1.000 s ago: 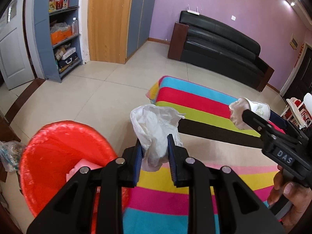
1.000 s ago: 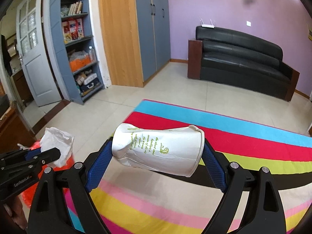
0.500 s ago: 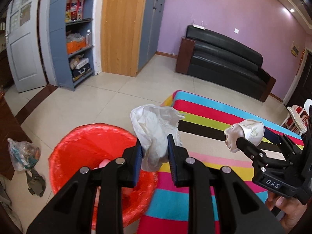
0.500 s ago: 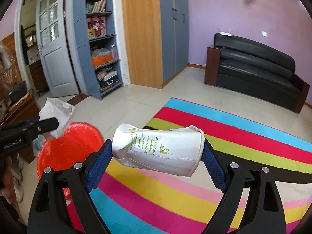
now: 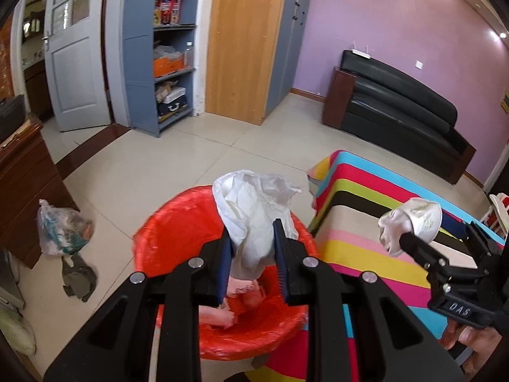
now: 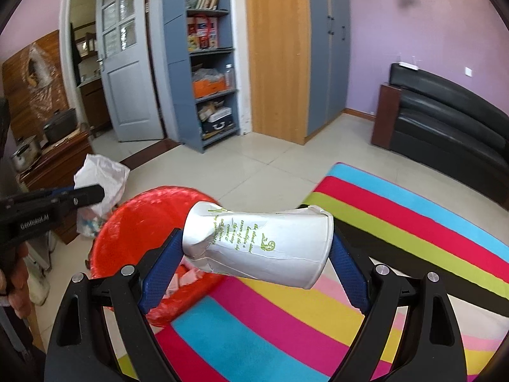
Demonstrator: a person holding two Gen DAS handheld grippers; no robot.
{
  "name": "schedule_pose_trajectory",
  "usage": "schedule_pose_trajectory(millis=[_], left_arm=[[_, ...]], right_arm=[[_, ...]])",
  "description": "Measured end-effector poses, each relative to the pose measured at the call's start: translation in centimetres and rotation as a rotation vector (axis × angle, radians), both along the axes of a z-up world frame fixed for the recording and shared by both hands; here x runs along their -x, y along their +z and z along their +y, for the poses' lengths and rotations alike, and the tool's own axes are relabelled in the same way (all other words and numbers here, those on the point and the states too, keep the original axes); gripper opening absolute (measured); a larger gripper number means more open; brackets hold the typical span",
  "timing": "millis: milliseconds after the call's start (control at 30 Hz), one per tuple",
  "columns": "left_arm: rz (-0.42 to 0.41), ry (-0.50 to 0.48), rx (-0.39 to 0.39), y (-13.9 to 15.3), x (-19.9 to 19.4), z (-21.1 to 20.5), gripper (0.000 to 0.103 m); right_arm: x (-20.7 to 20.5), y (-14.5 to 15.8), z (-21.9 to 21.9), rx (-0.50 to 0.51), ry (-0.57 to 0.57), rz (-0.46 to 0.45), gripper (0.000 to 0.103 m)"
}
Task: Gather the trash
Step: 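Carry the plastic bag and green-printed cup over the red bin with both grippers, then open both grippers to drop the bag and cup into the bin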
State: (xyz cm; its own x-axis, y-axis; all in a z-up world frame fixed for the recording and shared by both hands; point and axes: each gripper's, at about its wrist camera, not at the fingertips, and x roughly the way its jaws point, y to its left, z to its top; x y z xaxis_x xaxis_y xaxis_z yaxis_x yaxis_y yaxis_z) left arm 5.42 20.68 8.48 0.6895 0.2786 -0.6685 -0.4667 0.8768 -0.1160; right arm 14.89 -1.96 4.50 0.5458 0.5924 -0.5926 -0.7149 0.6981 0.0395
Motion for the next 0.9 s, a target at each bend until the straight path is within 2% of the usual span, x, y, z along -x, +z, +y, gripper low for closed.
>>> schedule_pose_trajectory(millis=[300,467,900], left_arm=[[0.037,0.041,0.006,-0.7,1.9,2.1,0.024],[0.028,0.063,0.024,-0.9,2.7,3.3,0.025],[0.013,0.090,0.052,-2.1,2.1,6.0,0.026]], right_arm=[[1.4,-1.0,3.8,0.009,0.073,0.028,0.083],[2.5,-1.4,5.5,0.032,0.098,0.019,0.083],[2.4,-2.8,8.8,0.050,0.144,0.003,0.084]])
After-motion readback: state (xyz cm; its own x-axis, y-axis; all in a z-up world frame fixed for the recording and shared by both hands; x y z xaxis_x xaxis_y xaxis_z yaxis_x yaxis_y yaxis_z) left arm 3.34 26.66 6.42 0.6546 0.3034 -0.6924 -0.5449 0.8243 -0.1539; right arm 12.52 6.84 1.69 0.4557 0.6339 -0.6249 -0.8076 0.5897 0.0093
